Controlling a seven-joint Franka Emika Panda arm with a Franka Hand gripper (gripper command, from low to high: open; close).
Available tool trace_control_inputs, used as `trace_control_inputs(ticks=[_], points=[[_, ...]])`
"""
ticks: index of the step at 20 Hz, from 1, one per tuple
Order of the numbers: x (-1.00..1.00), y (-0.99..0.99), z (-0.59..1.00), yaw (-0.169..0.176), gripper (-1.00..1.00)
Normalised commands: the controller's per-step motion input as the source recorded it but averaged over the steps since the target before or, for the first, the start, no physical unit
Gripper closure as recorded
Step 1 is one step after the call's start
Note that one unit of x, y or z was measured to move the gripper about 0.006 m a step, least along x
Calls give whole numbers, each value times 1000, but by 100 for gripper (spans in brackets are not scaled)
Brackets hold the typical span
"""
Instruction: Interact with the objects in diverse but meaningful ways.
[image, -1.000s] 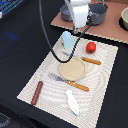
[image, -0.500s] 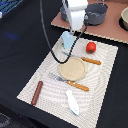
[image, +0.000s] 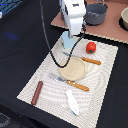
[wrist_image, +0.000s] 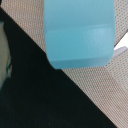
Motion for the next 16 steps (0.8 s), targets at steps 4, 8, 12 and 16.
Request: trace_control_inputs(ticks=[4,8,12,16], points=[[-16,76,-309,33,-100],[-101,51,-399,41,-100],[-138,26,-431,41,-100],[-126,19,-415,37,-100]])
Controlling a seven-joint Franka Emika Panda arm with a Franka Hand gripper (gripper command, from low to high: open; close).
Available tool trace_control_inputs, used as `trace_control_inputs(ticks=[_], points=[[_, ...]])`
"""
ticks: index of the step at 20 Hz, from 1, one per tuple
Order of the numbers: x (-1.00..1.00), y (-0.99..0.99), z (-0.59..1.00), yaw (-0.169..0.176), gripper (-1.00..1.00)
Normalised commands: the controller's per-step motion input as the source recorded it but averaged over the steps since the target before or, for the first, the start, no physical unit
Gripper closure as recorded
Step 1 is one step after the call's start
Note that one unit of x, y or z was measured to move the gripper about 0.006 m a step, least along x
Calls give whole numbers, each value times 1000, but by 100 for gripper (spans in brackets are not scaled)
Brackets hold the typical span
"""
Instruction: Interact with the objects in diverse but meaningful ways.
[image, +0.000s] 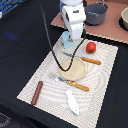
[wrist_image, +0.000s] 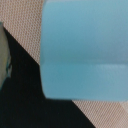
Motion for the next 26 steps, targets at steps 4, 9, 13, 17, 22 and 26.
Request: trace_control_inputs(ticks=[4,9,13,17,22,26], points=[[-126,9,-409,36,100],[-35,5,-222,34,100],[161,13,198,14,100],[137,0,397,5,100],[-26,-16,592,1,100],[-419,-334,541,0,100]])
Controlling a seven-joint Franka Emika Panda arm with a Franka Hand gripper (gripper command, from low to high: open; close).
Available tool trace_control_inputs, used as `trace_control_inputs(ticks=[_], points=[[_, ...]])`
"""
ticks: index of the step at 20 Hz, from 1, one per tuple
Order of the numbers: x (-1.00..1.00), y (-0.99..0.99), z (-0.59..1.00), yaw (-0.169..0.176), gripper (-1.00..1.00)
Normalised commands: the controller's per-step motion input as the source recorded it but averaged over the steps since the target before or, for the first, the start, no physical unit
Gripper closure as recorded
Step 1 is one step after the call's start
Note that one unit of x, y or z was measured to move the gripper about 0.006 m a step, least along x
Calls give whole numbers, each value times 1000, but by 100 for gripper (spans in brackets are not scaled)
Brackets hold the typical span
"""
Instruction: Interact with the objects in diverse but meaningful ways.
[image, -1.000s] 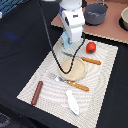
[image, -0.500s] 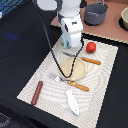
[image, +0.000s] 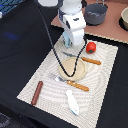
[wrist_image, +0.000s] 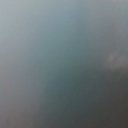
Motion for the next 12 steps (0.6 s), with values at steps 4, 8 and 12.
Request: trace_control_inputs(ticks=[4,8,12], points=[[-461,-617,379,-14,100],[-302,-721,246,-23,100],[-199,-794,84,-5,100]])
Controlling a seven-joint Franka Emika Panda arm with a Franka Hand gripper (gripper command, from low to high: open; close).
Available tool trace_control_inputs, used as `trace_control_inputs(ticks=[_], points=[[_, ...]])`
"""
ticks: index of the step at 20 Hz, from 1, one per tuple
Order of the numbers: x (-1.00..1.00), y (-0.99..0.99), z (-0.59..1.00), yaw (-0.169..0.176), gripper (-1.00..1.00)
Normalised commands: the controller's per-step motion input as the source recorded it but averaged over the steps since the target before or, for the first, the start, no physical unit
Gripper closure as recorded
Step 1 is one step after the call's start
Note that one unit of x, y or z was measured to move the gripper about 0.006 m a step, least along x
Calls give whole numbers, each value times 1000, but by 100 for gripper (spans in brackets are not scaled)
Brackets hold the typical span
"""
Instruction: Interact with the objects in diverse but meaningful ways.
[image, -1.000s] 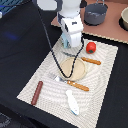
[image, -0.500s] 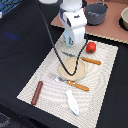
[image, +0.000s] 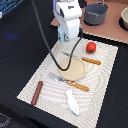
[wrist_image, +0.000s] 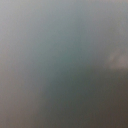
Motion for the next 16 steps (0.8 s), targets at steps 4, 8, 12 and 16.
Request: trace_control_inputs(ticks=[4,8,12,16], points=[[-116,-829,0,-6,100],[-36,-821,-16,-33,100],[-14,-764,-109,-46,100],[-18,-412,-171,-26,100]])
